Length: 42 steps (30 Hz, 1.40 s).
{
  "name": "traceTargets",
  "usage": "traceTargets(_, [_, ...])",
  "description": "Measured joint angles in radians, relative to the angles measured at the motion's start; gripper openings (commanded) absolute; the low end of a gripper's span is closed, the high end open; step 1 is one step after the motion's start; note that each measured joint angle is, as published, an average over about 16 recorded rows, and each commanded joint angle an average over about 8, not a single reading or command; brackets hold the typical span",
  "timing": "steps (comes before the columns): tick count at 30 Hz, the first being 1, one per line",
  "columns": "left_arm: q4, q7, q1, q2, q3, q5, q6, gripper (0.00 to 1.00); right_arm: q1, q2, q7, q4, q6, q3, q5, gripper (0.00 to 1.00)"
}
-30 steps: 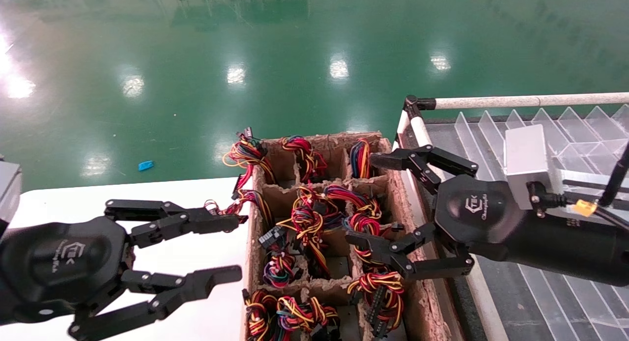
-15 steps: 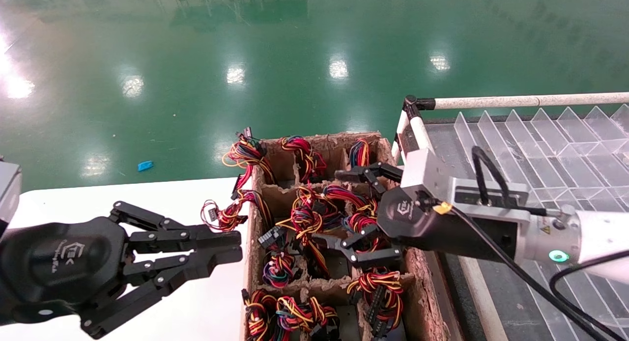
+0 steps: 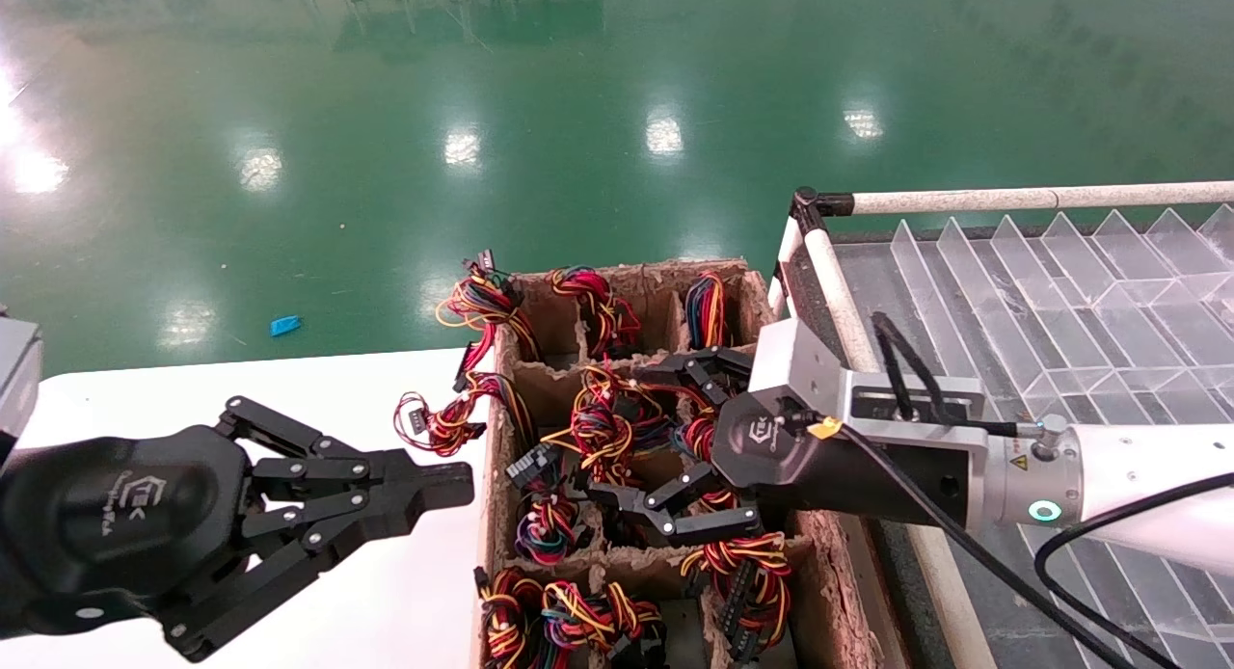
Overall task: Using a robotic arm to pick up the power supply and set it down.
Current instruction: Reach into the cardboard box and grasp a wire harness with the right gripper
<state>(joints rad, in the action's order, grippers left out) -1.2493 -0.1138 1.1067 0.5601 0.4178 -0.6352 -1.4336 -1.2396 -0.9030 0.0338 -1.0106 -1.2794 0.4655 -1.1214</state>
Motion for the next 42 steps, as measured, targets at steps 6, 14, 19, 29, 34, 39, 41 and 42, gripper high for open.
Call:
traceTargets(6, [0.000, 0.000, 0.000, 0.000, 0.000, 0.000, 0.000, 0.00, -0.003, -0.013, -0.007, 0.017, -0.005, 0.011, -0.012, 0.00])
traceTargets(14, [0.000, 0.000, 0.000, 0.000, 0.000, 0.000, 0.000, 0.00, -0.007, -0.026, -0.016, 0.034, -0.006, 0.023, -0.029, 0.00])
traceTargets(19, [0.000, 0.000, 0.000, 0.000, 0.000, 0.000, 0.000, 0.00, -0.011, -0.032, -0.024, 0.043, -0.005, 0.029, -0.039, 0.00])
traceTargets(29, [0.000, 0.000, 0.000, 0.000, 0.000, 0.000, 0.000, 0.00, -0.017, -0.039, -0.041, 0.063, -0.002, 0.032, -0.050, 0.00])
traceTargets(34, [0.000, 0.000, 0.000, 0.000, 0.000, 0.000, 0.000, 0.00, -0.020, -0.041, -0.048, 0.071, -0.002, 0.033, -0.054, 0.02])
traceTargets(39, [0.000, 0.000, 0.000, 0.000, 0.000, 0.000, 0.000, 0.00, -0.022, -0.041, -0.054, 0.074, -0.003, 0.034, -0.056, 0.55])
traceTargets(41, [0.000, 0.000, 0.000, 0.000, 0.000, 0.000, 0.000, 0.00, -0.023, -0.040, -0.054, 0.073, -0.004, 0.033, -0.056, 0.80])
traceTargets(42, [0.000, 0.000, 0.000, 0.000, 0.000, 0.000, 0.000, 0.00, -0.023, -0.039, -0.055, 0.072, -0.004, 0.033, -0.056, 0.90])
